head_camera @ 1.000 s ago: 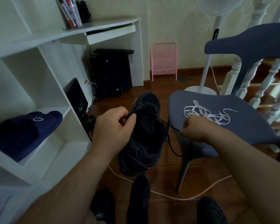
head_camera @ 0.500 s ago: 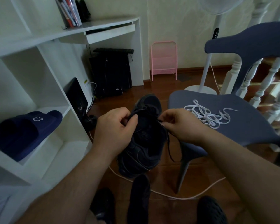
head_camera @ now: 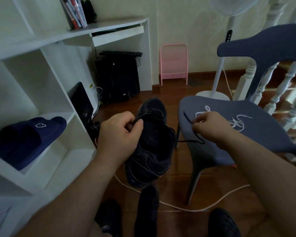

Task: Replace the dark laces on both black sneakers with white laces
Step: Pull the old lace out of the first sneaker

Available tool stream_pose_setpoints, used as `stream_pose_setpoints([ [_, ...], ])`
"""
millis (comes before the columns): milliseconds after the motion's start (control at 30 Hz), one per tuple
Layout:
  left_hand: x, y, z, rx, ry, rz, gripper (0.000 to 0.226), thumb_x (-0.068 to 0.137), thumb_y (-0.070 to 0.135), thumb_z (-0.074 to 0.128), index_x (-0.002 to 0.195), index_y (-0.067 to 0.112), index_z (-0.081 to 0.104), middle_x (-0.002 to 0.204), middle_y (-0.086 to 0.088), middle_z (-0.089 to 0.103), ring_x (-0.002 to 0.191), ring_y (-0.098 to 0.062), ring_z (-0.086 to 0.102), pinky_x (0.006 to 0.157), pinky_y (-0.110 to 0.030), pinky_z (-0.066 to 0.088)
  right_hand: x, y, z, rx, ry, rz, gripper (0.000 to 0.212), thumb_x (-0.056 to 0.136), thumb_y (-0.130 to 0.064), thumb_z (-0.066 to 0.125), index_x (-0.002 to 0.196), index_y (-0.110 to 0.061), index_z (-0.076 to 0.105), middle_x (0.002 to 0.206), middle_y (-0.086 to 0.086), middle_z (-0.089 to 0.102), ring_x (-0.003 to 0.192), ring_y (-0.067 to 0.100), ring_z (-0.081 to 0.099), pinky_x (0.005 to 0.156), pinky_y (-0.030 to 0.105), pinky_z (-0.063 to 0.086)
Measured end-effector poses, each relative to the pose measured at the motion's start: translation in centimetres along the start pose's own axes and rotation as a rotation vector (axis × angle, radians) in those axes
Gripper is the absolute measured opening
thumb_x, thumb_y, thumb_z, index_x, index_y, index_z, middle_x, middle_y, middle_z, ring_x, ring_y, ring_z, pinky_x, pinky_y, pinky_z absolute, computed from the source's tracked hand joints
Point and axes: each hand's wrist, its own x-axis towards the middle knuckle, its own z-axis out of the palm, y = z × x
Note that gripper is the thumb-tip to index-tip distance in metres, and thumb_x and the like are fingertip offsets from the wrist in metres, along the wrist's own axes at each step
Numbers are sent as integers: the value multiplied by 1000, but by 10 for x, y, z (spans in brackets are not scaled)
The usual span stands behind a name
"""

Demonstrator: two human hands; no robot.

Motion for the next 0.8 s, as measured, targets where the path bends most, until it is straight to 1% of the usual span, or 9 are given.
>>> stream_pose_setpoints([
  [67, 0, -1, 0, -9, -5, 1, 35, 97, 29, 71, 68, 15, 58, 62, 2, 55, 61, -14, 54, 56, -40, 46, -9, -11, 4, -54, -4, -134, 40, 95, -16, 65, 134, -24, 63, 107, 2, 71, 86, 9, 63, 74, 32, 53],
  [100, 0, -2, 0, -15, -12, 1, 34, 97, 30, 71, 68, 16, 58, 62, 3, 55, 60, -14, 54, 56, -39, 45, -15, -19, 5, -52, 41, -221, 42, 97, -19, 64, 138, -27, 60, 107, -3, 70, 85, 3, 60, 78, 31, 50],
  [167, -1, -1, 2, -26, -29, 4, 34, 97, 31, 70, 69, 17, 59, 63, 4, 55, 61, -14, 54, 55, -34, 43, -26, -34, 9, -11, 119, -393, 29, 98, -25, 65, 125, -32, 68, 102, -13, 68, 84, 0, 59, 82, 27, 50],
  [233, -3, 1, 4, -33, -44, 17, 33, 98, 31, 70, 70, 18, 60, 63, 5, 55, 62, -13, 54, 55, -31, 41, -34, -46, 14, -16, 131, -525, 14, 96, -31, 68, 107, -34, 75, 95, -17, 64, 83, -1, 59, 77, 17, 47],
  [333, -6, 5, 10, -12, -53, 57, 32, 99, 31, 70, 71, 19, 59, 65, 7, 53, 63, -11, 53, 55, -32, 40, -37, -52, 24, -149, 141, -662, 14, 91, -39, 73, 102, -31, 77, 94, -13, 61, 84, 3, 55, 74, 11, 39],
  [467, -10, 8, 17, -5, -71, 113, 27, 101, 31, 67, 77, 19, 62, 69, 8, 53, 67, -9, 52, 57, -27, 39, -36, -55, 42, -206, 215, -626, 22, 90, -47, 71, 100, -28, 76, 96, -8, 63, 93, 14, 60, 82, 35, 52],
  [567, -11, 9, 23, 1, -96, 112, 17, 103, 34, 64, 92, 23, 70, 79, 9, 59, 75, -8, 56, 63, -29, 44, -34, -56, 45, -178, 281, -540, 12, 91, -40, 70, 91, -29, 73, 91, -9, 66, 89, 17, 63, 80, 39, 55],
  [667, -11, 8, 25, -15, -178, 20, 11, 104, 38, 62, 114, 34, 65, 91, 14, 63, 83, -3, 60, 66, -21, 48, -33, -55, 43, -86, 272, -476, 12, 94, -33, 65, 85, -27, 70, 79, -10, 67, 77, 10, 63, 71, 37, 56],
  [800, -9, 2, 29, -17, -246, -101, 23, 104, 39, 62, 126, 37, 66, 101, 20, 64, 93, -2, 64, 74, -16, 49, -35, -55, 46, -37, 192, -477, 11, 97, -32, 63, 87, -31, 67, 79, -14, 64, 72, 1, 59, 60, 20, 44],
])
